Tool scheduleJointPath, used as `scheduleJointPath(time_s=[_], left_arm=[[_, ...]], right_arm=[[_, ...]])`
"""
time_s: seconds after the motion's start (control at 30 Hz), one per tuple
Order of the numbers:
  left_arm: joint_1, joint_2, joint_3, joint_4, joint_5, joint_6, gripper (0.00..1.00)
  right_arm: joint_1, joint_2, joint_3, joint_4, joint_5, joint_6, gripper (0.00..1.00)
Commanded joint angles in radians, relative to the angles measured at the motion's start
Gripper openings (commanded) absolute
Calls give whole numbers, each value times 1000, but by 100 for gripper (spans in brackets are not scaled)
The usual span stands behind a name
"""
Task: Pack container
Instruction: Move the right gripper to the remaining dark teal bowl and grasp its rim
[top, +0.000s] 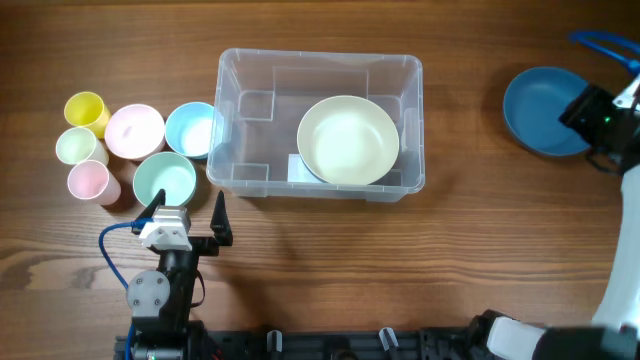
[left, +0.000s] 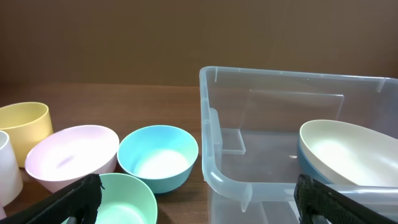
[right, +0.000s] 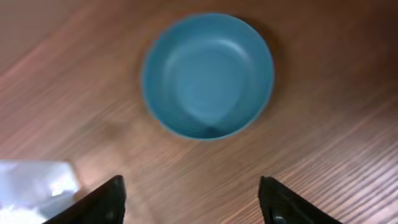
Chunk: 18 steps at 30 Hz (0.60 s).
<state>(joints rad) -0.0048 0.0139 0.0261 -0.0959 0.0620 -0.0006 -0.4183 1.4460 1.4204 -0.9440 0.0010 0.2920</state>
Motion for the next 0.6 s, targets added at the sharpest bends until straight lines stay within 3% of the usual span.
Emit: scheduleJointPath(time_s=[0.0, 0.33, 0.57], left_arm=[[-2, -7, -8, 3, 12, 16, 100], [-2, -7, -8, 3, 12, 16, 100], [-2, -7, -8, 3, 12, 16, 100]], right_arm=[[-35, 105, 14, 29, 6, 65, 72], [-121, 396, 14, 73, 5, 118, 73], [-195, 492, 12, 116, -79, 130, 72]])
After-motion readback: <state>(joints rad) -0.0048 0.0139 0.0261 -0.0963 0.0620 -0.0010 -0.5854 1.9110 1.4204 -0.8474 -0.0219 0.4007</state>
